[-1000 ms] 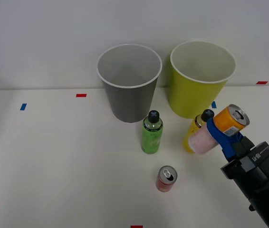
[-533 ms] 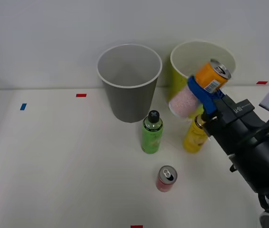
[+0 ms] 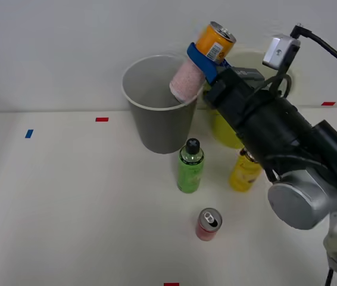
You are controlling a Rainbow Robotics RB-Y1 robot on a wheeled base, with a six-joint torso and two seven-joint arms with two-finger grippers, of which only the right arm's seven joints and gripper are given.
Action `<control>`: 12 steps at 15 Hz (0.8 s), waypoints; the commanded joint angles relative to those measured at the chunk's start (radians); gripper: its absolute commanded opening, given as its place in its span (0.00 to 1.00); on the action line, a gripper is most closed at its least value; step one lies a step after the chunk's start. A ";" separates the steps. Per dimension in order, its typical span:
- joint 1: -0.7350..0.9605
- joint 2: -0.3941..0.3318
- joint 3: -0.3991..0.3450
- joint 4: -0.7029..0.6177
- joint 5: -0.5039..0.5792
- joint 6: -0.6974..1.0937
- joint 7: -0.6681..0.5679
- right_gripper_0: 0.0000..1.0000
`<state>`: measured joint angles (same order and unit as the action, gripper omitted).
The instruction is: Put cans in the gray bin, plastic bottles in the light green bin
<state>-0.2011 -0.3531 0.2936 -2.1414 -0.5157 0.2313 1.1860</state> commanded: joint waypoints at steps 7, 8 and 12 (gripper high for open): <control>-0.356 0.172 0.007 0.445 0.054 -0.003 0.158 0.00; -0.366 0.184 0.007 0.466 0.056 -0.003 0.185 0.00; -0.420 0.227 0.007 0.543 0.059 -0.003 0.207 0.00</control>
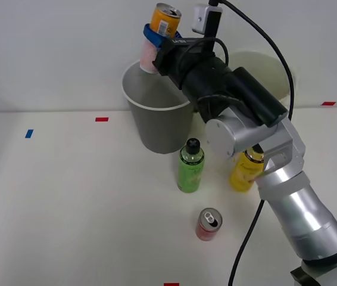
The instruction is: Put cans in the gray bin, plastic bottles in the light green bin
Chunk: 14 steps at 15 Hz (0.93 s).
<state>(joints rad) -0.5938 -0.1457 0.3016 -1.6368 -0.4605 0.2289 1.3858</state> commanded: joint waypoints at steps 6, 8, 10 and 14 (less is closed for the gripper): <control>-0.066 0.008 -0.001 0.094 0.019 0.000 0.026 0.00; -0.066 0.005 -0.001 0.094 0.016 -0.011 0.019 0.00; -0.066 0.001 -0.001 0.094 0.008 -0.019 0.010 0.09; -0.064 -0.003 -0.001 0.094 0.000 -0.020 -0.008 1.00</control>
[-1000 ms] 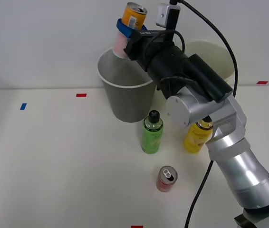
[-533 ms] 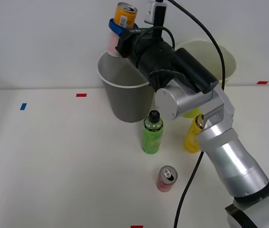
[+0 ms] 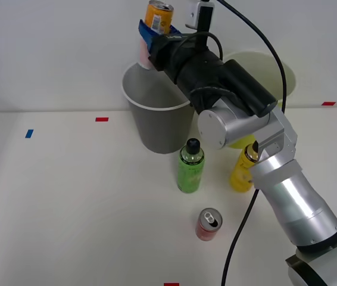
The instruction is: Put cans in the gray bin, plastic bottles in the light green bin
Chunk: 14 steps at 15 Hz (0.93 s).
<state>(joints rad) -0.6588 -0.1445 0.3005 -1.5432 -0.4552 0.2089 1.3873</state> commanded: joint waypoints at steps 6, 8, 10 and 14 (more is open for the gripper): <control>0.001 -0.017 0.000 0.000 -0.013 -0.008 -0.020 1.00; 0.001 -0.024 0.002 0.000 -0.017 -0.010 -0.020 1.00; -0.001 -0.024 0.000 0.000 -0.022 -0.010 -0.020 1.00; 0.001 -0.029 0.002 -0.005 -0.031 -0.031 -0.022 1.00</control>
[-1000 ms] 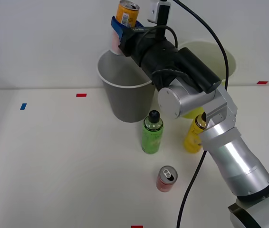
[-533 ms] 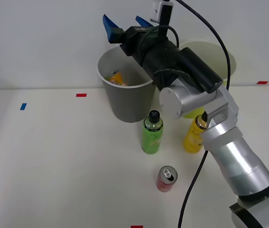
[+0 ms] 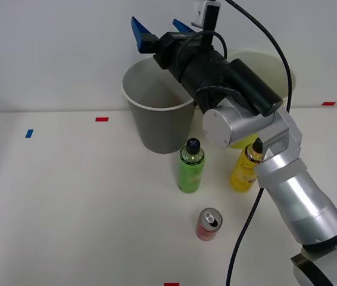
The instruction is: Put cans in the gray bin, plastic bottles in the light green bin
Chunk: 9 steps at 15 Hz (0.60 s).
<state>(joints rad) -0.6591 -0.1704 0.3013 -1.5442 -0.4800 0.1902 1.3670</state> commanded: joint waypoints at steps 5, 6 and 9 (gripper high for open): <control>0.027 -0.097 0.001 -0.103 -0.118 -0.012 -0.031 1.00; 0.050 -0.130 0.001 -0.140 -0.154 -0.012 -0.032 1.00; 0.151 -0.228 0.009 -0.264 -0.270 -0.014 -0.049 1.00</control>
<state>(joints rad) -0.5420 -0.3680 0.3084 -1.7678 -0.7143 0.1776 1.3247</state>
